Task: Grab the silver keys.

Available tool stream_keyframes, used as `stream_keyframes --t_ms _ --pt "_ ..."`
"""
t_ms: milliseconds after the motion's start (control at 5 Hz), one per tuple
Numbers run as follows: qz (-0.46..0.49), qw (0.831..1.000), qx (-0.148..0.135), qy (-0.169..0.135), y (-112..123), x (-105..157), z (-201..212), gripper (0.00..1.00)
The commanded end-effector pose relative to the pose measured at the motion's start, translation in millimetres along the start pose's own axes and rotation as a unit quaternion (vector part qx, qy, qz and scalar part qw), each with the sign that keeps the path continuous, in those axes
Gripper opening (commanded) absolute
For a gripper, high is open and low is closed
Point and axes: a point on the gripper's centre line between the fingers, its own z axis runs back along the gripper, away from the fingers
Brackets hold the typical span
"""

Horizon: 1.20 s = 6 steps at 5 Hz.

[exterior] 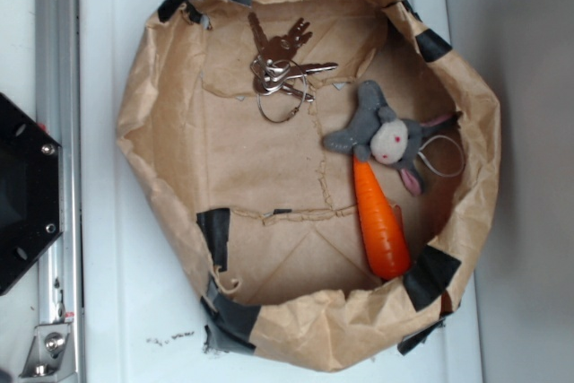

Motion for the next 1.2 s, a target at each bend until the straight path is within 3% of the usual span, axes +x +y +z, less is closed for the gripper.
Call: stream_keyframes --t_ms 0,200,400,600,800,1000 --pt "0.0 1.0 0.0 0.0 0 0 0 1.0" --pt "0.066 0.997 -0.012 -0.034 -15 49 -8 1.0" --pt "0.141 0.987 -0.029 -0.07 -14 99 -29 1.0" --pt "0.206 0.97 -0.035 -0.123 3 134 -60 1.0" --pt "0.271 0.95 -0.018 -0.157 24 135 -87 1.0" --pt "0.297 0.94 0.016 -0.168 45 126 -105 1.0"
